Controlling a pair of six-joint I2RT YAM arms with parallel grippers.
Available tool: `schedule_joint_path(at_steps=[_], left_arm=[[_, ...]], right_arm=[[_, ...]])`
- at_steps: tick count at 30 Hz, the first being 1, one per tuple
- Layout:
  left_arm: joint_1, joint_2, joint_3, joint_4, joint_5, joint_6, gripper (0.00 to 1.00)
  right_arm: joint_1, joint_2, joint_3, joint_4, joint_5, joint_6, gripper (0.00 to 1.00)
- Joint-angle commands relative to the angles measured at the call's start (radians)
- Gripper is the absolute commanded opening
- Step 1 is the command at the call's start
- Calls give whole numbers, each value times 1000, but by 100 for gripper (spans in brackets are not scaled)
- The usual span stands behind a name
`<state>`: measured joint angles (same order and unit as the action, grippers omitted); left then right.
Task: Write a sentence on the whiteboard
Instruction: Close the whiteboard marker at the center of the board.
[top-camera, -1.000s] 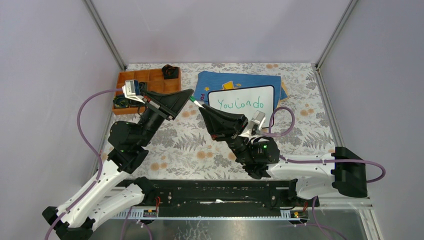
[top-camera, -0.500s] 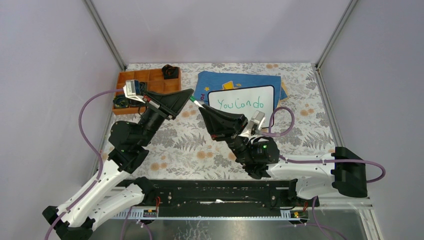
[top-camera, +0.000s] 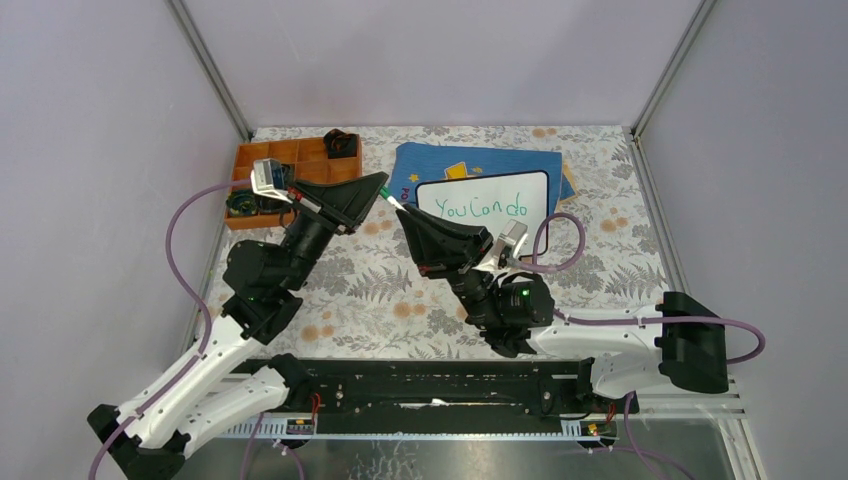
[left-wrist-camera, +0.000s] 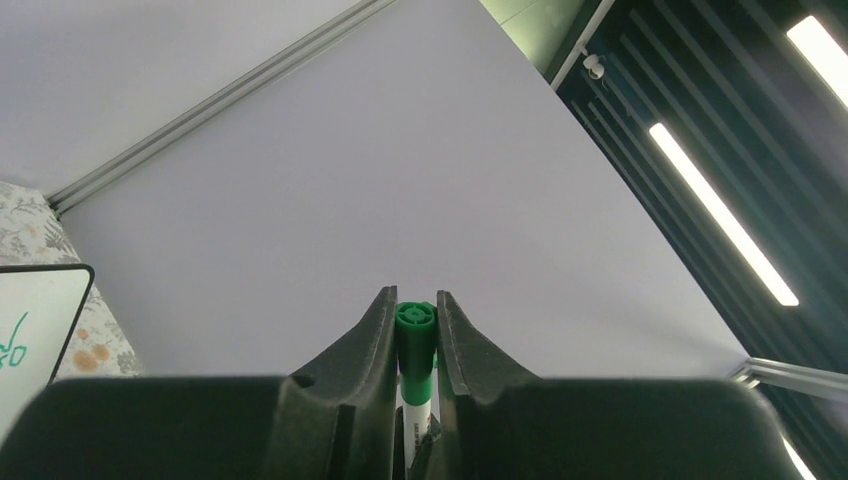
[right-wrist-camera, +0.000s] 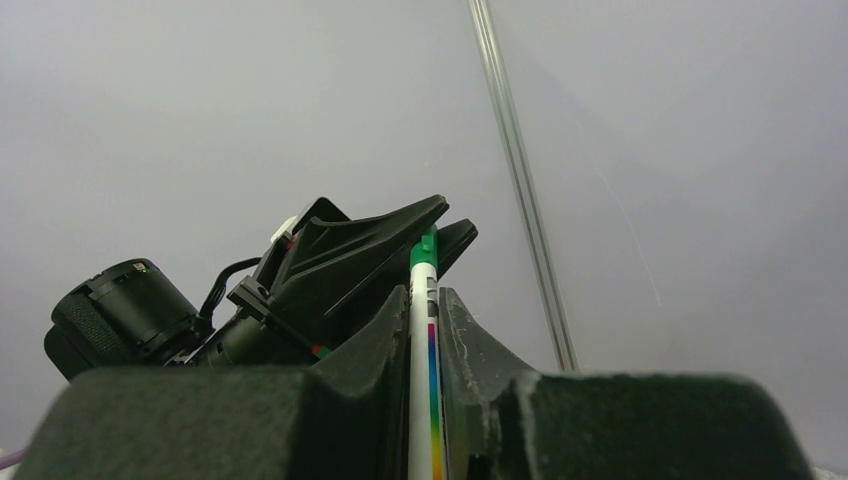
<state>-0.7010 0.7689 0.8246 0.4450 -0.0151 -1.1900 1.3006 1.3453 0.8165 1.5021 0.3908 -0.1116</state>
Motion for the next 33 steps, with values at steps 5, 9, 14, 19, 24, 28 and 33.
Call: schedule_joint_path(at_steps=[5,9,14,19,24,28,33], left_arm=[[-119,25,-29,-8,86,14,0],[-146,31,-30,-8,72,24,0],[-152,13,-36,-17,31,38,0],[-152,-46,-41,-65,-89,61,0],[-152,-80,-27,-89,-150,92,28],[-151,-81,-12,-105,-153,112,43],[-152,-83,-5,-108,-153,121,57]], right_arm=[[-6,36,83,6,40,-28,0],[-6,40,86,8,43,-30,0],[-6,31,74,8,43,-31,0],[-6,7,50,1,33,-33,0],[-6,-7,36,-7,19,-30,0],[-6,-12,35,-12,12,-27,0],[-6,-17,34,-19,5,-24,0]])
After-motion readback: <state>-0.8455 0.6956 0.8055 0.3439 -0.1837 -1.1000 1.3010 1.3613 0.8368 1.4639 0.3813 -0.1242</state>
